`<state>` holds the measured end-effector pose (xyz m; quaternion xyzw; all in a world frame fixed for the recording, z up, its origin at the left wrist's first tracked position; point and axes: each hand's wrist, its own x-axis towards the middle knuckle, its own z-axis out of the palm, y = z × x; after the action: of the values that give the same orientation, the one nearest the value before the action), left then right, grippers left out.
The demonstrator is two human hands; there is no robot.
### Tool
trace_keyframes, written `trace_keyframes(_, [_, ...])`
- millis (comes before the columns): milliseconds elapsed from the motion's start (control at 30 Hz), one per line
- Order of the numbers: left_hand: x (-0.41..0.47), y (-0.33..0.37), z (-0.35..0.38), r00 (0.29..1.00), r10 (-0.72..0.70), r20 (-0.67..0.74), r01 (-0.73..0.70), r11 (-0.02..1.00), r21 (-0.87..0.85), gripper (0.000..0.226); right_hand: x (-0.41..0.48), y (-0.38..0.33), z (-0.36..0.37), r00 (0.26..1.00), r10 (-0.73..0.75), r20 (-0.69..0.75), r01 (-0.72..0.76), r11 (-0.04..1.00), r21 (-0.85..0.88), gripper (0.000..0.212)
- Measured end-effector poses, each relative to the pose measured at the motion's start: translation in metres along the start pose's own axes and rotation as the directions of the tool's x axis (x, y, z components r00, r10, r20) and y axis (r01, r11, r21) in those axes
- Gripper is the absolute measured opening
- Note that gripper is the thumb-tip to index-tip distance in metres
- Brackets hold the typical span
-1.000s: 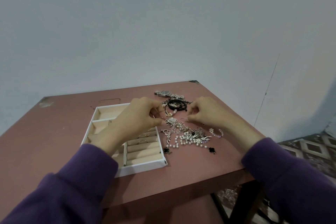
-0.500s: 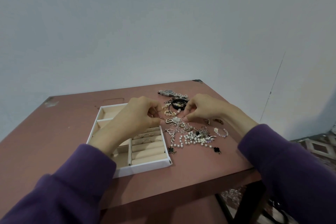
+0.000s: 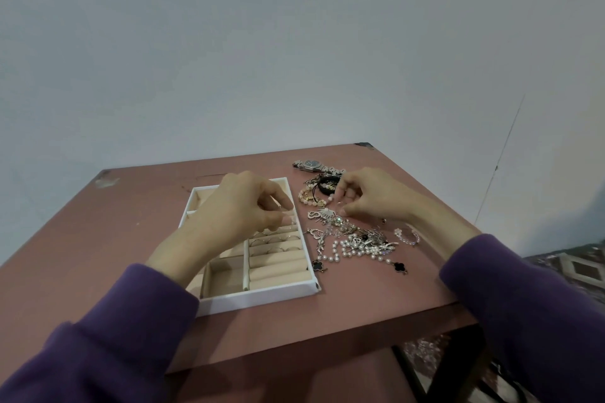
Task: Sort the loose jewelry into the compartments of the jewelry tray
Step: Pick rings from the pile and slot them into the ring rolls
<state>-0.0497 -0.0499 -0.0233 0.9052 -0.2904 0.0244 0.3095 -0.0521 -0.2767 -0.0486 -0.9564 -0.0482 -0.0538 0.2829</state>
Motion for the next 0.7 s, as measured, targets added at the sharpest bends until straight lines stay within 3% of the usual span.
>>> trace_keyframes(133, [-0.016, -0.007, -0.005, 0.998, -0.011, -0.07, 0.009, 1.0, -0.021, 0.007, -0.01, -0.005, 0.008, 0.987, -0.014, -0.161, 0.019, 0.999, 0.032, 0.008])
trace_keyframes(200, [-0.027, -0.009, -0.007, 0.992, -0.004, -0.123, -0.002, 0.999, -0.052, 0.004, -0.017, -0.014, 0.011, 0.969, 0.01, -0.248, 0.027, 0.989, 0.145, 0.006])
trace_keyframes(333, [-0.048, -0.015, -0.002, 0.983, 0.011, -0.185, -0.03, 0.994, -0.103, 0.005, -0.038, -0.049, 0.026, 0.976, -0.034, -0.217, 0.103, 0.943, 0.318, 0.006])
trace_keyframes(433, [-0.054, -0.019, 0.004, 0.978, 0.036, -0.208, -0.059, 0.992, -0.108, 0.004, -0.047, -0.069, 0.041, 0.966, -0.121, -0.228, 0.181, 0.947, 0.266, 0.008])
trace_keyframes(700, [-0.057, -0.033, 0.013, 0.943, 0.207, -0.261, -0.187, 0.977, 0.098, 0.005, -0.054, -0.085, 0.051, 0.937, -0.254, -0.241, 0.28, 0.957, 0.079, 0.005])
